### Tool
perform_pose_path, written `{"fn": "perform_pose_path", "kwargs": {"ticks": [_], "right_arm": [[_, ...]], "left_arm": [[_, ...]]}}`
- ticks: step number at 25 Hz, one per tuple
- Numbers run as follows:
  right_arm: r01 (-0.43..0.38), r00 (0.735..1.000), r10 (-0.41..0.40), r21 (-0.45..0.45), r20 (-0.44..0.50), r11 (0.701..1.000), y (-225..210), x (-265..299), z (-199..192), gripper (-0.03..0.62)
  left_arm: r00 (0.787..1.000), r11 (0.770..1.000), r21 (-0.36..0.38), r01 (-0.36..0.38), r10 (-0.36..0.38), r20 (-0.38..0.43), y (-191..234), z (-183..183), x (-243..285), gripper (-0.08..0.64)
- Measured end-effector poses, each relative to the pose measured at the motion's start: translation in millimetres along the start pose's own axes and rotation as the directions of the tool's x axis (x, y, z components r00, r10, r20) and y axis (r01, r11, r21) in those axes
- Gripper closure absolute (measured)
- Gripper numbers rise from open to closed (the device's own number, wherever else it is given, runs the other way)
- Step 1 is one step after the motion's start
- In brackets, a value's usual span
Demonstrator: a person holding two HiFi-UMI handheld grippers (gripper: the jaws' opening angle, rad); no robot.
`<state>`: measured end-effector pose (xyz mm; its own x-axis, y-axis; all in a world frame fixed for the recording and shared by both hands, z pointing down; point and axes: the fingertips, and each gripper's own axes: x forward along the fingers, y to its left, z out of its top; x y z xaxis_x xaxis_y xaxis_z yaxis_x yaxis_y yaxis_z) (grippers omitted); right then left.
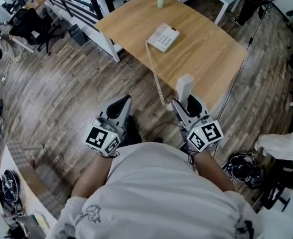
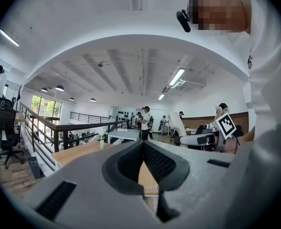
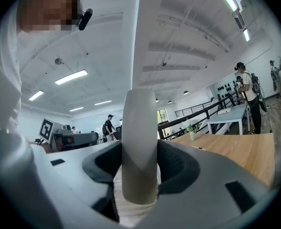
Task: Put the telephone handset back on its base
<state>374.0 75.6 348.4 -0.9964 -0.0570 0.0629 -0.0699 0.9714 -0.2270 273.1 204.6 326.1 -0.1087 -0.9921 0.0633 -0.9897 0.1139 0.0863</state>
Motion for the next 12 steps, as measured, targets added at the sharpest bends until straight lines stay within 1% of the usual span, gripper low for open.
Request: {"fn": "perform_pose_path", "kwargs": {"ticks": [4, 8, 12], "right_arm": [[0.006, 1.0, -0.006, 0.007, -0.019, 1.0, -8, 20, -2, 0.368], [0.027, 0.999, -0.027, 0.014, -0.02, 1.0, -19, 45, -1, 0.368], [0.054, 0.998, -0.053, 0.008, -0.023, 0.999, -24, 82, 4, 0.368]], "left_arm": [[1.0, 1.0, -0.007, 0.015, -0.015, -0.007, 19, 0, 18, 0.554], [0.999, 0.999, -0.008, 0.039, -0.039, -0.006, 46, 2, 38, 0.554], [0.996, 0.996, -0.016, 0.085, -0.085, -0.007, 78, 5, 55, 0.554]]}}
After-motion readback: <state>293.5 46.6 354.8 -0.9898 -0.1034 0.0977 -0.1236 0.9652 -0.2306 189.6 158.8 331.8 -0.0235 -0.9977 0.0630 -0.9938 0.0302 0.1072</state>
